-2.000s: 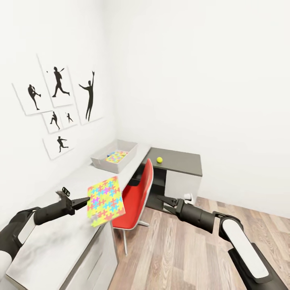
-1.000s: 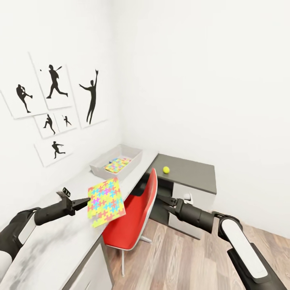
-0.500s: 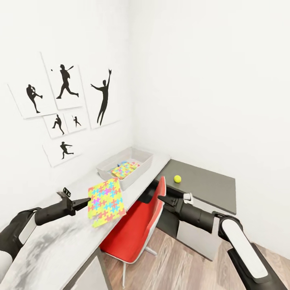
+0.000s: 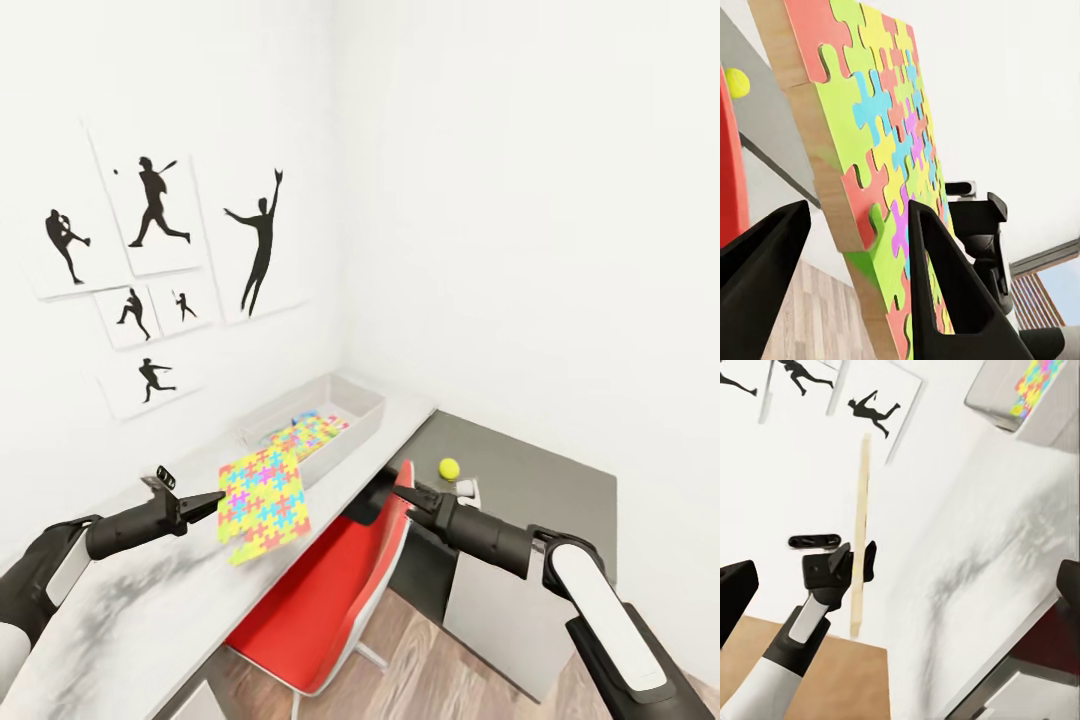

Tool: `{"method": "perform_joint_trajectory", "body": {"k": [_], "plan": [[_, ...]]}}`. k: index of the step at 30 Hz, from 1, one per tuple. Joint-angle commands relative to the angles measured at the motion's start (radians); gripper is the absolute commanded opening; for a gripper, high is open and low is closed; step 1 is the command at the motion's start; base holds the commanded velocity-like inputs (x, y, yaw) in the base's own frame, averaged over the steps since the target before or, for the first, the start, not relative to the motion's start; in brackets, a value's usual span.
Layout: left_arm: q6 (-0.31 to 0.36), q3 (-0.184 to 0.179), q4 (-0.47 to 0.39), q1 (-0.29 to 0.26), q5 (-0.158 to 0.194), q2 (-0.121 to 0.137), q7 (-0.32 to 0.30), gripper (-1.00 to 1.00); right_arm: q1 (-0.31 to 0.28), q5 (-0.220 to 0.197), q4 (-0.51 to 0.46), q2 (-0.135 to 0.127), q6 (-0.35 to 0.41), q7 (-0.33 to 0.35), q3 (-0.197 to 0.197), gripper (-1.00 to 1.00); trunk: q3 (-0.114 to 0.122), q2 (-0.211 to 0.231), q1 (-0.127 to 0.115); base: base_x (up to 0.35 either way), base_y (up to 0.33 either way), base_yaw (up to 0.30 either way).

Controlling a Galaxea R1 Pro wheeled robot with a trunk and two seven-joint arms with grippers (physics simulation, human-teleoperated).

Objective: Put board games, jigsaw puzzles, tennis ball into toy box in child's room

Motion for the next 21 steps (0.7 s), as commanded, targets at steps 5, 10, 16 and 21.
{"method": "perform_joint_trajectory", "body": {"k": [5,10,16,21], "plan": [[0.011,0.000,0.000,0.000,0.001,0.001,-0.005,-1.00,-0.001,0.009,0.000,0.004,0.001,0.005,0.001,1.00,-0.002,-0.001,0.001,0.247,-0.244,0.001],[0.011,0.004,0.000,0.000,0.003,0.003,-0.010,-1.00,-0.005,0.015,-0.006,0.002,-0.001,-0.012,-0.001,1.00,-0.002,-0.001,0.001,0.147,-0.155,0.000],[0.011,0.006,0.000,0.001,0.004,0.004,-0.012,-1.00,-0.277,0.010,0.003,0.003,0.112,-0.166,-0.023,1.00,-0.002,-0.001,0.001,0.024,-0.030,0.000],[0.011,0.008,0.000,0.001,0.004,0.003,-0.012,-1.00,-0.577,-0.037,0.139,0.051,0.153,-0.508,-0.025,1.00,-0.002,-0.001,0.001,0.001,-0.002,0.000]]}}
